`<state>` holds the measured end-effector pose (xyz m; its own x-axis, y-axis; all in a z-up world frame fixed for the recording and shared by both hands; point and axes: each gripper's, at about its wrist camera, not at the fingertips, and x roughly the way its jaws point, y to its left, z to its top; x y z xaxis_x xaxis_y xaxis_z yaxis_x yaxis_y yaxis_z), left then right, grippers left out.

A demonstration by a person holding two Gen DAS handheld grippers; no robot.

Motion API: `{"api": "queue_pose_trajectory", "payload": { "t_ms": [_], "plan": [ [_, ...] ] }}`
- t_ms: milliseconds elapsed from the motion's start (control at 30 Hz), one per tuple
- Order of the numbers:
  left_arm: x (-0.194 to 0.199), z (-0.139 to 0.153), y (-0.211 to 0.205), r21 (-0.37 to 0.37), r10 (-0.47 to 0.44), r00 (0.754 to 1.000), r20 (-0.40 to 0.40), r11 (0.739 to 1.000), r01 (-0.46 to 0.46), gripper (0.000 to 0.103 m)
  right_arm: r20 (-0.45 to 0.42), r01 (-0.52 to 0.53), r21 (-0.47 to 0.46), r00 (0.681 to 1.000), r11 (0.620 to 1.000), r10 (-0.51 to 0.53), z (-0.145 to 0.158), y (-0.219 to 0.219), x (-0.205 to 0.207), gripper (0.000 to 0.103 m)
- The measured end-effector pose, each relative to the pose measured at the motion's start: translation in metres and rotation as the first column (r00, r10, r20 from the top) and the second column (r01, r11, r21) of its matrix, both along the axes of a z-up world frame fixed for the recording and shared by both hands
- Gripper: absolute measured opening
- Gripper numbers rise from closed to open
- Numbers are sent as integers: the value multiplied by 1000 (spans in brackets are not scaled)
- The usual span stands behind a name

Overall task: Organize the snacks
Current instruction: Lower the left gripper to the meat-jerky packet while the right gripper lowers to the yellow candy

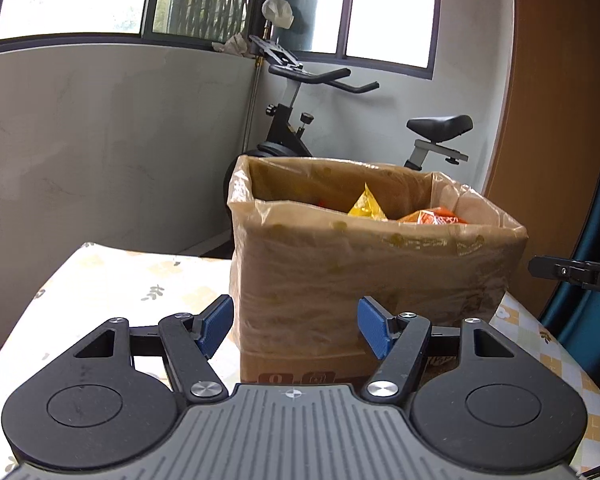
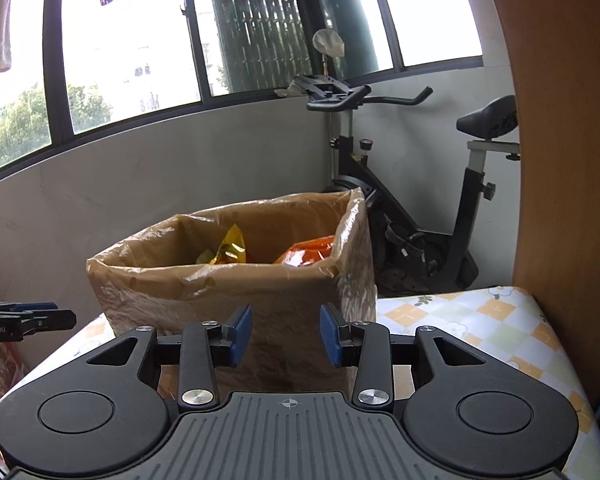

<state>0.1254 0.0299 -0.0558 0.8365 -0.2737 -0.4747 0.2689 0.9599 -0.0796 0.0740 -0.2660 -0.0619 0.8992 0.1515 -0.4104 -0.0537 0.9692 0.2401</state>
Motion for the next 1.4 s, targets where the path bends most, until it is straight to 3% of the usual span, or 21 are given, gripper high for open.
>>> {"api": "queue_pose_trajectory", "payload": {
  "t_ms": [467,633,1100,1233,1400],
  "plan": [
    [4,-49,-16,-18,-17,995,-96,1000,15,70,-134,-26,-49,991,998,20,-66,10,4,35],
    [9,-67,-23,8,-18,991,-136,1000,19,70,-191,-40,-67,981,997,26,-91,14,9,35],
    [19,-102,-44,37,-62,975,-214,997,71,70,-289,-107,-82,954,991,79,-134,41,26,36],
    [18,-106,-46,34,-65,971,-230,997,75,70,-297,-202,-192,945,960,139,-139,60,35,48],
    [17,-112,-43,30,-57,969,-241,997,66,70,-309,-295,-295,929,909,201,-141,75,48,49]
  ]
}}
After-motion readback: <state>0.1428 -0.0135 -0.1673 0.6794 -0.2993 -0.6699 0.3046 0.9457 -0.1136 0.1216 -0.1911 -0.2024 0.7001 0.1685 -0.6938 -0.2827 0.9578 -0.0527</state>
